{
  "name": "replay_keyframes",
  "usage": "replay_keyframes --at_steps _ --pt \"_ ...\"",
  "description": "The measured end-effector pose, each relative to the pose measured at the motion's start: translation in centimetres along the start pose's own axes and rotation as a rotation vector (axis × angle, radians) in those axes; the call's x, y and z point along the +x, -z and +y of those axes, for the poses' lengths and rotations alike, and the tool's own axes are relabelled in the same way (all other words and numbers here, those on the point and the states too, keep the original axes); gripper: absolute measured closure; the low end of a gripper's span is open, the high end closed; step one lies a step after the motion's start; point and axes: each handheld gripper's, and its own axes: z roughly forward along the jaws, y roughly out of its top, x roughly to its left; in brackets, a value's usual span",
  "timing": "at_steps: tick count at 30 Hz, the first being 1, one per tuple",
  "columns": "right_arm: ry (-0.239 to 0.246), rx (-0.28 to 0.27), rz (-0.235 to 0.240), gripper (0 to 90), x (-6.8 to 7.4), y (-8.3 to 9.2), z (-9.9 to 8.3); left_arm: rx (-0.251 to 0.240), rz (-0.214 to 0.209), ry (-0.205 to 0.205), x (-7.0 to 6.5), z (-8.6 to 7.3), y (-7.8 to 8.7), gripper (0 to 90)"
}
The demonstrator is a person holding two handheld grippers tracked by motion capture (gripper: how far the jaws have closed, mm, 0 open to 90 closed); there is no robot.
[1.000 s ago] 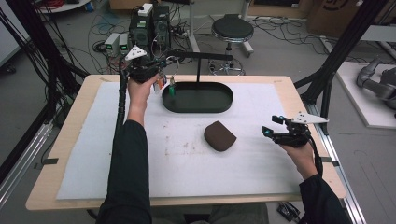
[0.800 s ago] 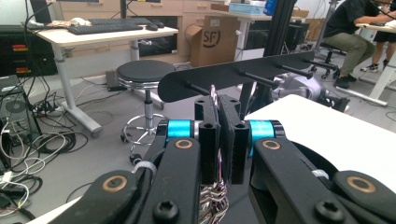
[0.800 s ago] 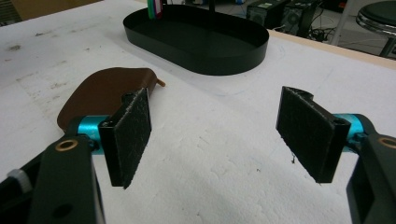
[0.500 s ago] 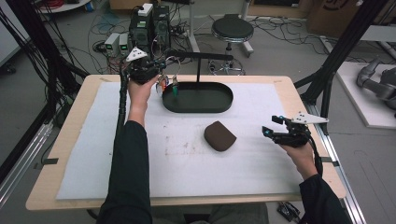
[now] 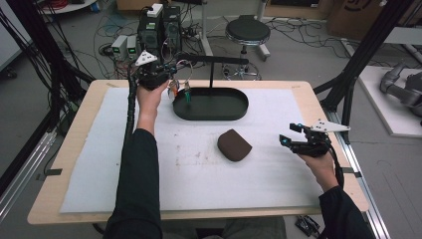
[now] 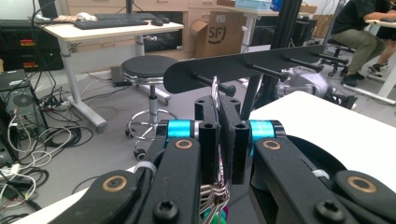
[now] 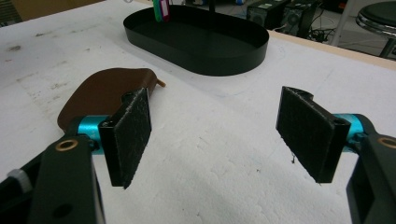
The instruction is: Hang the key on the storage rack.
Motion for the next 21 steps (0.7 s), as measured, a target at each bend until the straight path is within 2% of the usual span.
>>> replay_keyframes --at_steps 5,9,15,21 --pt "0.003 0.000 0.000 26.8 0.01 0.01 0.00 0.002 -0.010 0.009 0.14 -0.08 0.00 86.2" --pt "0.002 0.000 0.000 26.8 -0.02 0.01 -0.01 0.004 -0.002 0.002 0.09 -0.06 0.00 86.1" --pt "0.005 0.001 0.001 26.8 0.03 -0.06 0.00 -0.013 -0.002 0.003 0.04 0.13 0.21 87.8" --pt "0.004 0.000 0.001 26.8 0.06 -0.03 0.02 0.005 0.015 -0.019 -0.29 0.36 0.71 78.2"
